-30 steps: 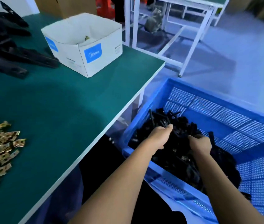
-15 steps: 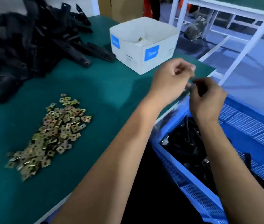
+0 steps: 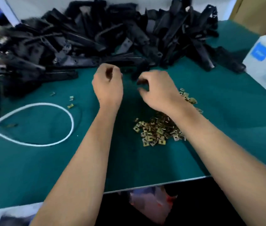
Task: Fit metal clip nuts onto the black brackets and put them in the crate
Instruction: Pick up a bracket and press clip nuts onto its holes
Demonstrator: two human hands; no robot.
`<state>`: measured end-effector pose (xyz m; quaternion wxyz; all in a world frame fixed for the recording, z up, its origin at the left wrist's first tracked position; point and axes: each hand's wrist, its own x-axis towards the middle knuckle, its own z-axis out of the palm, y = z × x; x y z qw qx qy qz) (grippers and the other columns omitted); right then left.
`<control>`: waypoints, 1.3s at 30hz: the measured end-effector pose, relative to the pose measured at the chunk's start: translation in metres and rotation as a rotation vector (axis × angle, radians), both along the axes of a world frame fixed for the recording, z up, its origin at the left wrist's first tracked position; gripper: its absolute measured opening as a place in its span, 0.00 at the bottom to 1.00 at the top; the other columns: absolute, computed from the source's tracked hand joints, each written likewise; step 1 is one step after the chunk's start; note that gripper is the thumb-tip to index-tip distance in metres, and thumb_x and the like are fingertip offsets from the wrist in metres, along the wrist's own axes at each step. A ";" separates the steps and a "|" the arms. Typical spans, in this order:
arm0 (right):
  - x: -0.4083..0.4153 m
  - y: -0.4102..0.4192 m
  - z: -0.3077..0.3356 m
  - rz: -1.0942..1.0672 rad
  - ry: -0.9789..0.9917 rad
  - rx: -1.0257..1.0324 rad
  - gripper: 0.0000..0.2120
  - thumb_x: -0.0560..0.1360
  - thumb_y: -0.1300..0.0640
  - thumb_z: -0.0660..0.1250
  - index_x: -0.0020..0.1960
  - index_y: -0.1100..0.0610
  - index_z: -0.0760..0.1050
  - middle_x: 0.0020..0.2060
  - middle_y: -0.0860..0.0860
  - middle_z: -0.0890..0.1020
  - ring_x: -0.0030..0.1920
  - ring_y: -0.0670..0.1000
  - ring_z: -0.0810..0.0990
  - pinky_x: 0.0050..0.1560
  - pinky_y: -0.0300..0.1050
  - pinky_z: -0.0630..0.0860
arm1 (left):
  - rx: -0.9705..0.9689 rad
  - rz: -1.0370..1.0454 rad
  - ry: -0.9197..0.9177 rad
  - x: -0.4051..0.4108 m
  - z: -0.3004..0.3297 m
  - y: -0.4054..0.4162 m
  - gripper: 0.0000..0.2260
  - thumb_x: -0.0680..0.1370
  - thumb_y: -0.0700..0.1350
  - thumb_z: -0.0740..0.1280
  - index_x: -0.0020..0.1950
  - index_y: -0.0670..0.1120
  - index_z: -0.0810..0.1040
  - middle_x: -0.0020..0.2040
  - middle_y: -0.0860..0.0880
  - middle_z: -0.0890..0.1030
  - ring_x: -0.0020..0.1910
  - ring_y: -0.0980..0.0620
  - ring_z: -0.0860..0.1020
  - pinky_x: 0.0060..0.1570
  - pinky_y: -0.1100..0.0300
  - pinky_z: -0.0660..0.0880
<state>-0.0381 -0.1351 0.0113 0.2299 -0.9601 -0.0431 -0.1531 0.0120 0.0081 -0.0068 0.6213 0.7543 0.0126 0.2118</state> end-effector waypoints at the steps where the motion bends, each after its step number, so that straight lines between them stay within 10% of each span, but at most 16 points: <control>1: 0.012 0.012 -0.002 0.006 0.007 -0.058 0.13 0.76 0.55 0.71 0.61 0.53 0.81 0.58 0.53 0.81 0.62 0.57 0.76 0.60 0.53 0.77 | -0.020 0.062 0.000 0.007 -0.003 0.013 0.06 0.73 0.46 0.64 0.39 0.53 0.78 0.37 0.49 0.84 0.41 0.44 0.83 0.47 0.41 0.81; 11: 0.095 0.024 -0.015 -0.270 0.254 -0.001 0.47 0.77 0.44 0.74 0.83 0.44 0.45 0.79 0.60 0.55 0.77 0.64 0.58 0.62 0.56 0.74 | -0.290 0.031 0.137 0.021 -0.007 0.012 0.05 0.78 0.40 0.64 0.44 0.42 0.77 0.37 0.44 0.81 0.32 0.46 0.83 0.33 0.54 0.80; 15: 0.100 0.011 -0.008 -0.235 0.241 0.244 0.51 0.69 0.42 0.80 0.82 0.45 0.53 0.73 0.58 0.60 0.57 0.60 0.75 0.53 0.48 0.73 | -0.202 -0.157 0.219 0.016 -0.008 -0.003 0.07 0.80 0.44 0.66 0.45 0.41 0.78 0.41 0.42 0.83 0.36 0.38 0.85 0.40 0.42 0.84; 21: 0.070 0.005 -0.008 -0.205 -0.008 0.519 0.44 0.65 0.32 0.77 0.74 0.50 0.68 0.65 0.51 0.71 0.55 0.47 0.73 0.56 0.39 0.70 | -0.556 -0.238 0.321 0.013 -0.001 -0.009 0.12 0.84 0.48 0.64 0.54 0.39 0.75 0.46 0.41 0.78 0.35 0.46 0.83 0.36 0.55 0.82; 24: 0.057 -0.001 0.006 0.013 0.234 1.039 0.36 0.64 0.23 0.68 0.59 0.50 0.81 0.46 0.49 0.79 0.41 0.47 0.76 0.39 0.46 0.73 | -0.654 -0.302 0.364 0.015 -0.001 -0.009 0.14 0.83 0.51 0.66 0.59 0.40 0.75 0.56 0.40 0.80 0.48 0.45 0.83 0.44 0.56 0.83; 27: 0.047 -0.012 0.015 0.228 0.545 1.301 0.44 0.68 0.18 0.57 0.65 0.52 0.80 0.47 0.54 0.78 0.34 0.51 0.71 0.32 0.43 0.67 | -0.607 -0.534 0.345 0.012 -0.003 -0.007 0.17 0.82 0.50 0.70 0.67 0.42 0.76 0.65 0.39 0.81 0.60 0.43 0.82 0.57 0.50 0.81; 33: 0.038 -0.029 0.013 0.055 0.379 1.004 0.40 0.78 0.25 0.53 0.53 0.61 0.83 0.38 0.54 0.84 0.28 0.53 0.77 0.27 0.46 0.76 | -0.402 -0.564 0.221 0.002 -0.005 -0.013 0.04 0.78 0.36 0.73 0.46 0.45 0.82 0.51 0.43 0.86 0.51 0.45 0.85 0.54 0.49 0.81; 39: 0.030 -0.104 0.014 -0.214 0.264 0.095 0.26 0.78 0.34 0.66 0.37 0.55 0.81 0.29 0.50 0.85 0.28 0.53 0.84 0.38 0.52 0.85 | -0.540 -0.512 0.276 0.004 -0.004 -0.017 0.04 0.84 0.41 0.66 0.52 0.43 0.72 0.46 0.40 0.86 0.46 0.37 0.86 0.44 0.47 0.84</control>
